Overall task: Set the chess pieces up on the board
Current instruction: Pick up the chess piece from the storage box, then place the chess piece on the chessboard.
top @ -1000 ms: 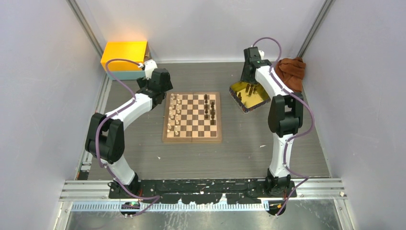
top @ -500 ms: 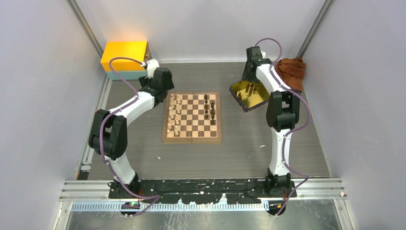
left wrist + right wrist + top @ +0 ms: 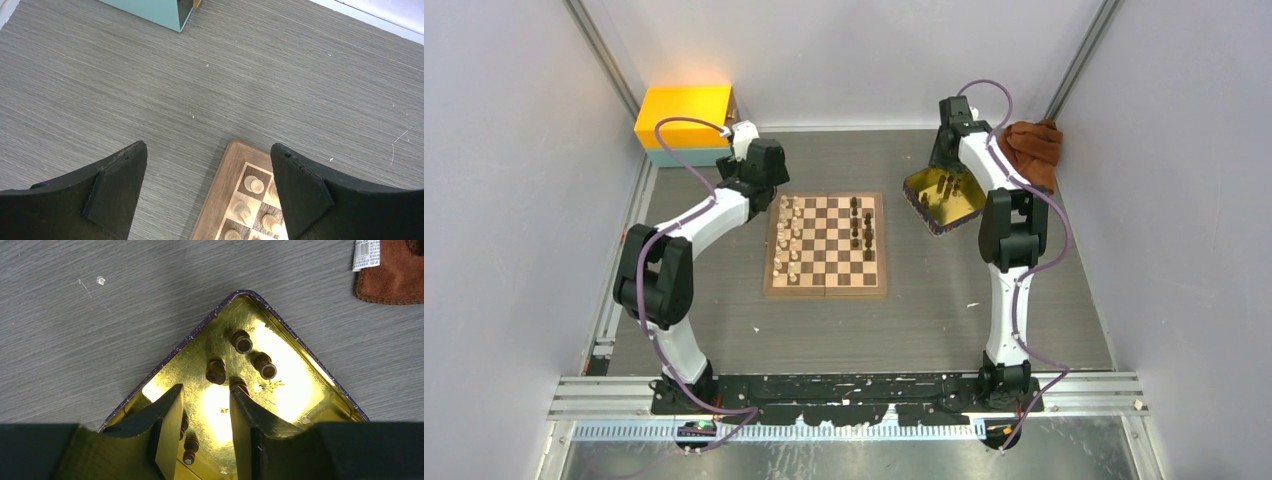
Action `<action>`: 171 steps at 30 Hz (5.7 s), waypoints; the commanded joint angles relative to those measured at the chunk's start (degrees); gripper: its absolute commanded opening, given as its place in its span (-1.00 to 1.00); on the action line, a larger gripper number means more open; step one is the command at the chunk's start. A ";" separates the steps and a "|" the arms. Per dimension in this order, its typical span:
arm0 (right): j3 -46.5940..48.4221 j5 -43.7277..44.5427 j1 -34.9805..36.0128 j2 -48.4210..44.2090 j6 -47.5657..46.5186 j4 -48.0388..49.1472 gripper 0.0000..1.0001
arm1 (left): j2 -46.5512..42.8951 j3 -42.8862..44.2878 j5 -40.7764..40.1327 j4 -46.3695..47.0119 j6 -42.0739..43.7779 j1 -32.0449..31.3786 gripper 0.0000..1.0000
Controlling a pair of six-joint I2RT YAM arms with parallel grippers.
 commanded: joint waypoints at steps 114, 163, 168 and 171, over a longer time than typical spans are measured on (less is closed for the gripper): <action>0.90 -6.59 19.60 -9.23 -4.67 -9.87 -0.98 | -3.08 0.34 1.07 2.90 -0.85 0.81 0.87; -1.07 -10.21 21.89 -1.11 -4.63 -8.22 -0.92 | -2.27 -0.20 0.90 3.25 -0.98 0.71 0.87; -0.37 -9.95 21.90 -0.45 -4.81 -8.20 -0.92 | -1.96 0.01 0.97 3.44 -0.90 0.71 0.88; -0.09 -9.86 21.79 -0.24 -4.90 -8.19 -0.92 | -1.87 -0.04 0.98 3.53 -0.86 0.71 0.87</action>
